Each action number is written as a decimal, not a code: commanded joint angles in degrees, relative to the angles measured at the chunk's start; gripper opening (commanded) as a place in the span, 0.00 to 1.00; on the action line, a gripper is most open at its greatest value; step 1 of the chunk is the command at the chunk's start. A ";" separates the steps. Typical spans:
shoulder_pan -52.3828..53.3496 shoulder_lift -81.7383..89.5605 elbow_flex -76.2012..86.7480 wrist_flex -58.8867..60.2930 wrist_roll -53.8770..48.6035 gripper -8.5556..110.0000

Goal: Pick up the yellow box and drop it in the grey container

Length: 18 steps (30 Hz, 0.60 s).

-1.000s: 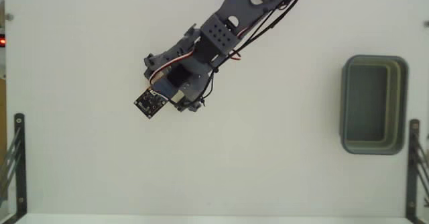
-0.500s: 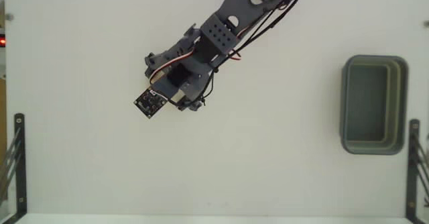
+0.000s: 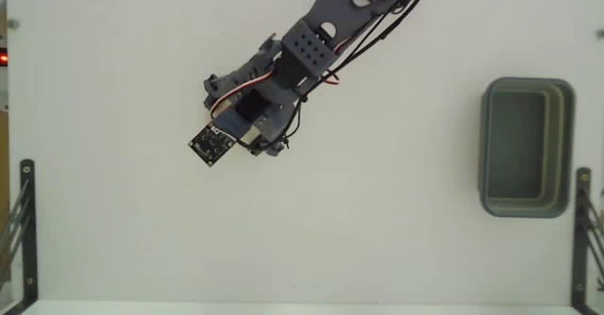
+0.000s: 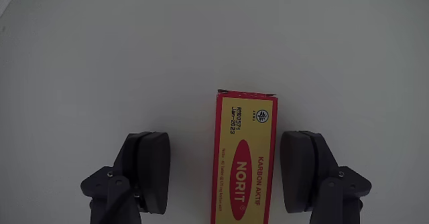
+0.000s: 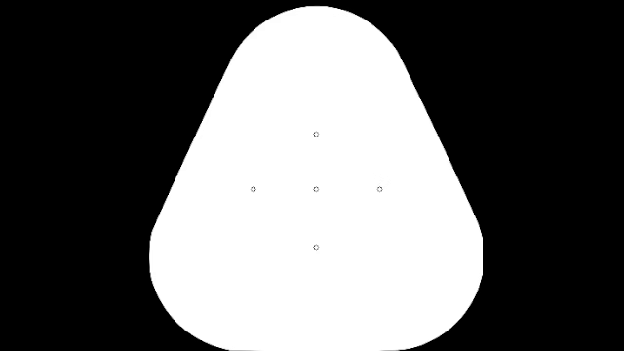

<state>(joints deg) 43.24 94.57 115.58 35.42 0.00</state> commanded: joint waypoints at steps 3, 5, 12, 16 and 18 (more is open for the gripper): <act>0.28 2.28 -0.80 1.05 0.00 0.98; 0.28 2.28 -0.80 1.05 0.00 0.98; 0.28 2.28 -0.80 1.05 0.00 0.96; 0.28 2.28 -0.80 1.05 0.00 0.95; 0.28 2.28 -0.80 1.05 0.00 0.95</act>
<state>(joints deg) 43.24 94.57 115.58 35.42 0.00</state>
